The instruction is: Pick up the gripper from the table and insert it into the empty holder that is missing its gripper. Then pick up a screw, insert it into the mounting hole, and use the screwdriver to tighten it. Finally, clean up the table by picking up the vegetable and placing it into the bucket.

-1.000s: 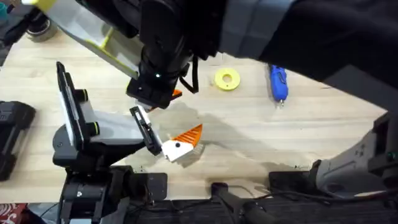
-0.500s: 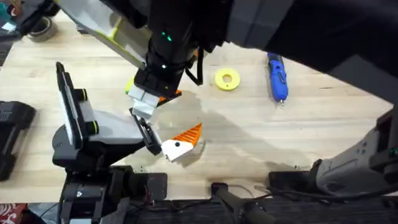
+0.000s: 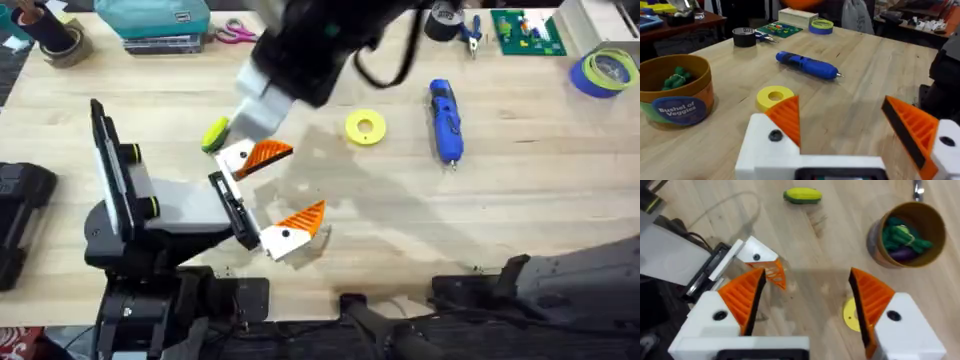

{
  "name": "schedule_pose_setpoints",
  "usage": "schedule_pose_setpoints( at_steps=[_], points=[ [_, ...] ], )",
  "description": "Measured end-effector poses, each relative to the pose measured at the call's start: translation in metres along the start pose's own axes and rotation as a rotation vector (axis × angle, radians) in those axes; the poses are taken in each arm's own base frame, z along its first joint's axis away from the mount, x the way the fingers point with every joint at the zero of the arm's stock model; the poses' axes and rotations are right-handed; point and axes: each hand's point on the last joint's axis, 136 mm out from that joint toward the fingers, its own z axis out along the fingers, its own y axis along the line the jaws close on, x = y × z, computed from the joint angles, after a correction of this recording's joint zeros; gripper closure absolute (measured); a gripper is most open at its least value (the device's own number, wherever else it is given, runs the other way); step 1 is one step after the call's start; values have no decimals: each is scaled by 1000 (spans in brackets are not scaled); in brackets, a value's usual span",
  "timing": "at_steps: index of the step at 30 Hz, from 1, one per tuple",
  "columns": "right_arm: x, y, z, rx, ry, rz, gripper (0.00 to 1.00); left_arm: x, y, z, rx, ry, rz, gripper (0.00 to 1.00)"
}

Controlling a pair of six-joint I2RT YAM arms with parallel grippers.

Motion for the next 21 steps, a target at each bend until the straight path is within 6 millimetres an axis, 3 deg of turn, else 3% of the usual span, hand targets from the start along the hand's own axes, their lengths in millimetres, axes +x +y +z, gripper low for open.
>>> schedule_pose_setpoints(
  at_steps=[5, 9, 14, 15, 19, 20, 21],
  points=[
    [-1, -20, -24, 47, -74, 33, 6, 0, 0, 0, 0, 0, 0, 15],
    [14, -34, -29, 87, -130, 37, 6, 0, 0, 0, 0, 0, 0, 15],
    [63, -39, -34, 63, -138, 6, 6, 0, 0, 0, 0, 0, 0, 15],
    [89, -38, -42, 11, -164, -24, 5, 0, 0, 0, 0, 0, 0, 15],
    [115, -35, -51, -59, -220, -83, 5, 0, 0, 0, 0, 0, 0, 15],
    [134, -33, -51, -108, -264, -154, 5, 0, 0, 0, 0, 0, 0, 15],
    [139, -33, -50, -122, -277, -177, 5, 0, 0, 0, 0, 0, 0, 15]
  ],
)
